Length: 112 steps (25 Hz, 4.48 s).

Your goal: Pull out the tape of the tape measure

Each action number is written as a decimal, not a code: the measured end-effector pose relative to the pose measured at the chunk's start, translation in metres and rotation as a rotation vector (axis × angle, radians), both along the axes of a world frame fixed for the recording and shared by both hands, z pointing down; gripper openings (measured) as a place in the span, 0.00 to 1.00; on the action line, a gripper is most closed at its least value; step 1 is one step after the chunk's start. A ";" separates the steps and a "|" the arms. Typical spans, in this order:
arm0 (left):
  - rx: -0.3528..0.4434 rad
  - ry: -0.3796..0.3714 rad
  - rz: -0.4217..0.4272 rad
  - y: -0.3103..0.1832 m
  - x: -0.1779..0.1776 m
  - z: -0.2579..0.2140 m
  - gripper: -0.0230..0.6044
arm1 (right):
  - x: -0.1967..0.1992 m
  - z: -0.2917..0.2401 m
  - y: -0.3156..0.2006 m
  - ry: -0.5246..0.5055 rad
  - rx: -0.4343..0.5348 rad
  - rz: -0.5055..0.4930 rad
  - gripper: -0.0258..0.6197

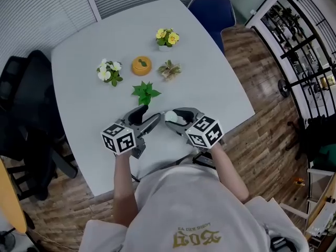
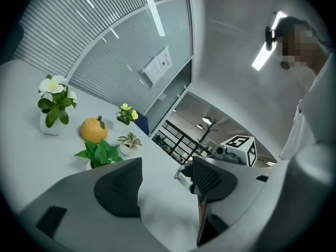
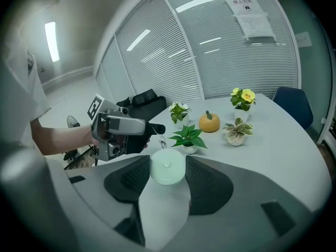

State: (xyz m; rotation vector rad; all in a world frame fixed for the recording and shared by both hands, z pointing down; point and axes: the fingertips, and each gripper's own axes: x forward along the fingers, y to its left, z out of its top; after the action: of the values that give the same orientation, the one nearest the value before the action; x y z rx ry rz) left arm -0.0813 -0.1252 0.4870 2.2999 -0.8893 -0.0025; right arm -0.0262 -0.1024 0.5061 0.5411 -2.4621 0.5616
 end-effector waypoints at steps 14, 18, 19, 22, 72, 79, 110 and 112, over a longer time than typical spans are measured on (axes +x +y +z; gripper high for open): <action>-0.033 0.107 0.114 -0.007 0.011 0.002 0.33 | -0.015 -0.004 -0.012 -0.064 -0.049 -0.099 0.39; -0.062 0.138 0.156 0.000 0.016 0.006 0.32 | -0.018 -0.004 -0.008 -0.083 -0.056 -0.131 0.39; -0.063 0.148 0.161 0.001 0.018 0.006 0.31 | -0.018 -0.005 -0.006 -0.087 -0.057 -0.137 0.39; -0.072 0.222 0.169 0.002 0.023 0.001 0.23 | -0.015 -0.009 -0.003 -0.097 -0.062 -0.146 0.39; -0.088 0.200 0.144 0.016 0.034 0.011 0.06 | 0.017 -0.002 0.017 -0.066 -0.141 -0.171 0.39; -0.092 0.204 0.088 0.011 0.013 0.012 0.06 | 0.020 0.002 0.016 -0.047 -0.146 -0.167 0.39; -0.098 0.189 -0.057 0.006 -0.040 0.020 0.06 | 0.038 0.016 0.013 0.005 -0.164 -0.164 0.39; -0.099 0.186 -0.063 0.006 -0.041 0.022 0.06 | 0.040 0.016 0.012 0.007 -0.164 -0.160 0.39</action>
State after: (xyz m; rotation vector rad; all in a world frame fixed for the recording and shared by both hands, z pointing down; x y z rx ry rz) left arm -0.1228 -0.1188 0.5090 2.1394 -0.8461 -0.1917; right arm 0.0135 -0.0902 0.5223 0.2779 -2.3992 0.6862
